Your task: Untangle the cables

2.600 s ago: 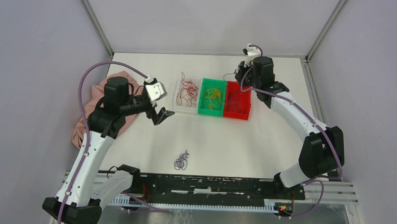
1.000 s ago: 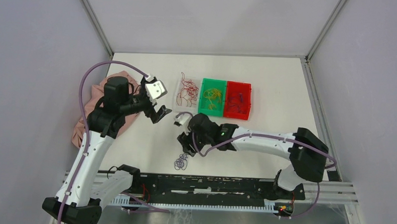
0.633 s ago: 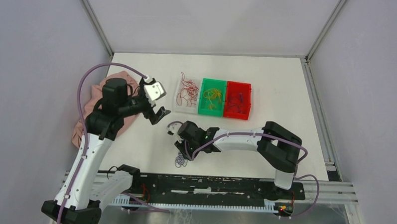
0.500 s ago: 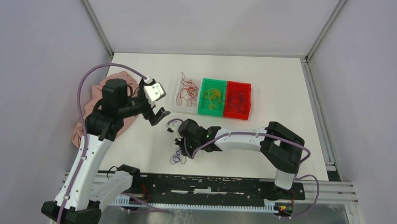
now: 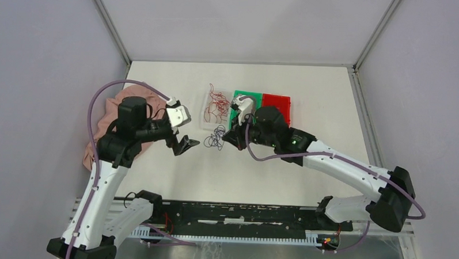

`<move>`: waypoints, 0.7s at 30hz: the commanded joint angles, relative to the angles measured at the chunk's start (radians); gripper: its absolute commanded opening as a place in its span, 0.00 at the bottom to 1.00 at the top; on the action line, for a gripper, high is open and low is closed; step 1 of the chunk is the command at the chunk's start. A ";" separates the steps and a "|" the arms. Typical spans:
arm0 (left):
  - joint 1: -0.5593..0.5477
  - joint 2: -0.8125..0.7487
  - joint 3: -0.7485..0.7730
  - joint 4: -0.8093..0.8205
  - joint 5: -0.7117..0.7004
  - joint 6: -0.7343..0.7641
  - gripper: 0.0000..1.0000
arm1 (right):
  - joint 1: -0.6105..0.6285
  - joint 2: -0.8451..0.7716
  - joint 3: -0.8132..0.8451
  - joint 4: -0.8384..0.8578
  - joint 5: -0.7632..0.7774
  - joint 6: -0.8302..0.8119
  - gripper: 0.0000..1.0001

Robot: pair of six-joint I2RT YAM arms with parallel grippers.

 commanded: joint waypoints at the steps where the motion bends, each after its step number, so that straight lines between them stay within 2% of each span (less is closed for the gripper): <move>1: -0.001 0.000 -0.018 -0.043 0.063 0.036 0.99 | -0.107 -0.058 -0.011 -0.011 -0.007 0.014 0.00; 5: -0.001 0.010 -0.036 0.002 -0.024 -0.038 0.99 | -0.201 -0.082 -0.004 -0.104 0.117 -0.023 0.00; 10: 0.000 0.047 -0.054 0.063 -0.148 -0.146 0.99 | -0.364 -0.084 -0.058 -0.119 0.313 -0.015 0.00; 14: 0.000 0.098 -0.048 0.089 -0.224 -0.202 0.99 | -0.455 -0.012 -0.061 -0.102 0.425 -0.019 0.00; 17: -0.001 0.125 -0.047 0.121 -0.271 -0.248 0.99 | -0.504 0.058 -0.021 -0.089 0.441 -0.009 0.00; 19: 0.001 0.130 -0.051 0.136 -0.291 -0.255 0.99 | -0.517 0.100 0.011 -0.083 0.460 -0.016 0.05; 20: 0.002 0.127 -0.056 0.143 -0.299 -0.255 0.99 | -0.519 0.120 0.029 -0.086 0.469 -0.027 0.11; 21: 0.003 0.122 -0.060 0.153 -0.306 -0.254 0.99 | -0.519 0.140 0.048 -0.098 0.481 -0.035 0.20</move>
